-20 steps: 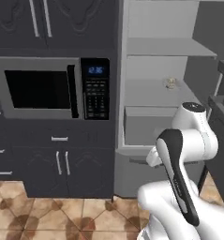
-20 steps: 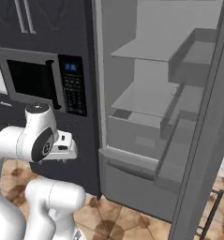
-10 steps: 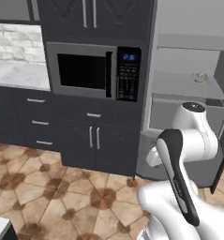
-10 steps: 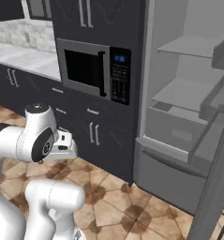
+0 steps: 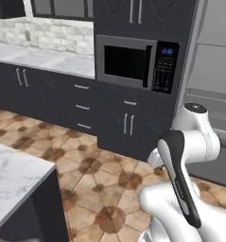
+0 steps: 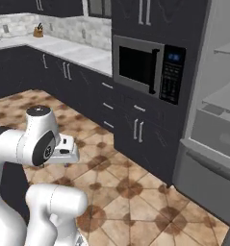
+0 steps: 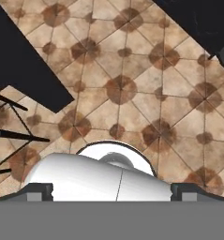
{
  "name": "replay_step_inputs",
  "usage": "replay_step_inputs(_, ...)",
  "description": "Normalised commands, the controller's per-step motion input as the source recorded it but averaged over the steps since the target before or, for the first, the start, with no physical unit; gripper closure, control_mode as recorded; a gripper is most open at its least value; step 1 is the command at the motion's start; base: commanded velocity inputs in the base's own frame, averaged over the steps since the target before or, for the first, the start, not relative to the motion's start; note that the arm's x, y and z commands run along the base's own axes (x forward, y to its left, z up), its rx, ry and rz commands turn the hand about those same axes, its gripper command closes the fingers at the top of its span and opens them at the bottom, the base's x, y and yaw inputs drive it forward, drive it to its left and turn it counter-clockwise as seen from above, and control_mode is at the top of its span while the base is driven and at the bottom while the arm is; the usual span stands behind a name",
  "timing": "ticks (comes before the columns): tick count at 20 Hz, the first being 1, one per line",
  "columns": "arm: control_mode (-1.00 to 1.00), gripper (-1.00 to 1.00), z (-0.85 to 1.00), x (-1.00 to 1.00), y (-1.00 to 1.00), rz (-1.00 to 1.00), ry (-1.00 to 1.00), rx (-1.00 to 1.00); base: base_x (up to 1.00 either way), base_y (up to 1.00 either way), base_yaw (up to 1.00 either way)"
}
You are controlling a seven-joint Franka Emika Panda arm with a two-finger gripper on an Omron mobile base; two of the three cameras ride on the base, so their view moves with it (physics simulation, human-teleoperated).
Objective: Place two dumplings into each of the tupperware containers and then place the containers in the fridge.
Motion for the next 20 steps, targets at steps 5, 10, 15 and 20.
replay_step_inputs(5, 1.0, -1.0, 0.0, 0.0, 0.0, 0.0, 0.0, 0.0, -0.6, 0.12, 0.39)
replay_step_inputs(10, 1.0, -1.0, 0.0, 0.0, 0.0, 0.0, 0.0, 0.0, -0.44, 0.02, 0.36)
replay_step_inputs(15, 1.0, -1.0, 0.0, 0.0, 0.0, 0.0, 0.0, 0.0, -0.12, 0.31, 0.32)
replay_step_inputs(20, 1.0, -1.0, 0.0, 0.0, 0.0, 0.0, 0.0, 0.0, -0.02, 0.38, 0.41)
